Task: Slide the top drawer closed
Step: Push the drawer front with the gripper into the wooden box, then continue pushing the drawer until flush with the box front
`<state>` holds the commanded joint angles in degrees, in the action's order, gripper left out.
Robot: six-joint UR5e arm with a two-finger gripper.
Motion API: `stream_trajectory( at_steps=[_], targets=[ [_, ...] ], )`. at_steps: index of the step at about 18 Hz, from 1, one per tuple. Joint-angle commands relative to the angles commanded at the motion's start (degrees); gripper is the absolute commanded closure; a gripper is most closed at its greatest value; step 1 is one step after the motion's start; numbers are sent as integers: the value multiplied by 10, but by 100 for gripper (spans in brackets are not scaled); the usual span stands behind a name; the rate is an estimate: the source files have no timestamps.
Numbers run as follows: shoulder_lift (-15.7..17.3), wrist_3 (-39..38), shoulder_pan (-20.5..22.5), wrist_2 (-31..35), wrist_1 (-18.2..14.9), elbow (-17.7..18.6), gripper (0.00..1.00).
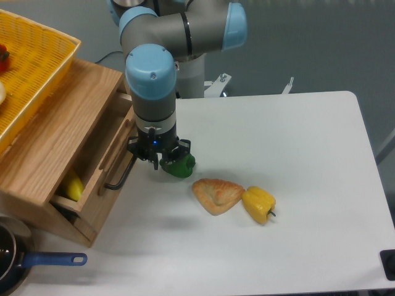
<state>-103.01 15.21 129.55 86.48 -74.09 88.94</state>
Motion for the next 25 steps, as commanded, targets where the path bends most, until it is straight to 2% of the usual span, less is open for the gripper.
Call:
stream_trajectory(
  at_steps=[25],
  targets=[
    [4, -35, -37, 1, 1, 4, 70]
  ],
)
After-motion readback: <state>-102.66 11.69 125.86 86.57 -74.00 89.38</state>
